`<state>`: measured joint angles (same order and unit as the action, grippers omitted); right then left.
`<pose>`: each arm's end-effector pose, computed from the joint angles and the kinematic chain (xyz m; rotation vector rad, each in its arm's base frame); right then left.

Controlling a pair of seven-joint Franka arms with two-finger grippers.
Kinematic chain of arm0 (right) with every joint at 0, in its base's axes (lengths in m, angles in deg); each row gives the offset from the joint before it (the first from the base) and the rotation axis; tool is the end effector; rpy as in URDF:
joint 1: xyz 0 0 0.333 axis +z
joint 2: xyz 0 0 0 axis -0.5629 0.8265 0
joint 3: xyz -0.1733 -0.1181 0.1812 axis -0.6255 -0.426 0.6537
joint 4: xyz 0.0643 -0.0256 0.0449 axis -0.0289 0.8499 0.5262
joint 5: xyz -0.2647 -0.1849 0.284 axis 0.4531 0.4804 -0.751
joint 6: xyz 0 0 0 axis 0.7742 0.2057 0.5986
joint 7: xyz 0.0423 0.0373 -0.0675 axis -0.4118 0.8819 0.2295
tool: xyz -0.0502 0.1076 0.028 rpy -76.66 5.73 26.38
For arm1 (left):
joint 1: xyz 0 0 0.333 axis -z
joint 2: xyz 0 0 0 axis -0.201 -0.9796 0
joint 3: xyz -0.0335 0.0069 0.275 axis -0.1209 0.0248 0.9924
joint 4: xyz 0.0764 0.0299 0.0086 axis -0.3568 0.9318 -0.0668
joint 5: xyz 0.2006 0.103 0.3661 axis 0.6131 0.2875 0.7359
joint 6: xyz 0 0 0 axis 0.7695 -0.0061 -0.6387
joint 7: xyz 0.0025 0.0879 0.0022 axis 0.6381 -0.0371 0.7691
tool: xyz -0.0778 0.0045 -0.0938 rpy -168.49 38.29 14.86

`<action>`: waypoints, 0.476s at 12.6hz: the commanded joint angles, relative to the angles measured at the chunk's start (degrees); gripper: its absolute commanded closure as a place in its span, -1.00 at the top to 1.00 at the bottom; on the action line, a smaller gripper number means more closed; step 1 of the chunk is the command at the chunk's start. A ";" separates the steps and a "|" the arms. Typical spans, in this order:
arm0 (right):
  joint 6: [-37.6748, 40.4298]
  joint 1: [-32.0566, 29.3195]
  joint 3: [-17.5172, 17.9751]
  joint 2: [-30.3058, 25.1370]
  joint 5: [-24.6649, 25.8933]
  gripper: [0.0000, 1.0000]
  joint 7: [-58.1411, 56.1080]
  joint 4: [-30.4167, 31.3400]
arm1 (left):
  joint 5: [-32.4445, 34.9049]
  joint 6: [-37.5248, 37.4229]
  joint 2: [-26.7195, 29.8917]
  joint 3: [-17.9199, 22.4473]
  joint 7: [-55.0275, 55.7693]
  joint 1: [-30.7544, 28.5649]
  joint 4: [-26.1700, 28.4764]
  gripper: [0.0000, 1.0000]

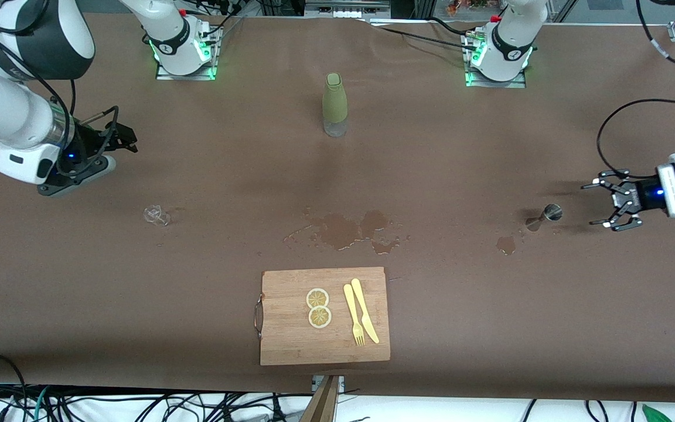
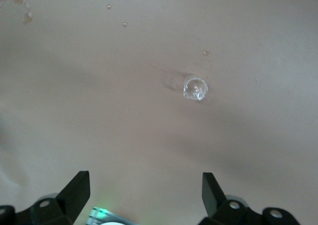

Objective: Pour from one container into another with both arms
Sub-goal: 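Open the left gripper to release the jigger while the right gripper retracts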

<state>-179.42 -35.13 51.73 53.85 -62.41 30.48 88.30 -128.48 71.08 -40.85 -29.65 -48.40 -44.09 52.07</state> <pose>0.5914 0.0697 0.4381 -3.0354 -0.6033 0.3109 0.5379 0.2659 0.1648 1.7928 -1.2172 0.8522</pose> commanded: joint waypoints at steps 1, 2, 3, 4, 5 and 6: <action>5.14 0.35 -0.03 -0.54 0.71 1.00 9.93 -2.78 | 6.68 3.06 9.12 -0.80 12.03 -0.02 1.52 1.00; 5.50 0.35 -0.29 -1.15 0.71 1.00 13.45 -3.31 | 8.53 3.42 11.67 -1.50 17.74 0.07 1.61 1.00; 5.50 0.26 -0.64 -1.50 0.71 1.00 16.35 -3.66 | 10.11 3.68 14.05 -2.82 24.15 0.24 1.78 1.00; 6.20 0.35 -1.25 -2.11 0.89 1.00 18.47 -4.27 | 12.57 4.90 16.60 -4.22 31.43 0.59 1.78 1.00; 6.47 0.26 -1.87 -2.38 2.02 1.00 19.10 -5.24 | 14.33 6.13 18.62 -6.24 37.86 0.77 1.78 1.00; 6.38 0.26 -3.79 -2.38 2.20 1.00 19.19 -6.55 | 15.83 7.19 20.64 -8.26 44.62 0.86 1.96 1.00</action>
<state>-174.57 -35.02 50.31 52.44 -61.32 47.93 83.96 -116.04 75.45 -24.81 -34.96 -14.31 -43.84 51.98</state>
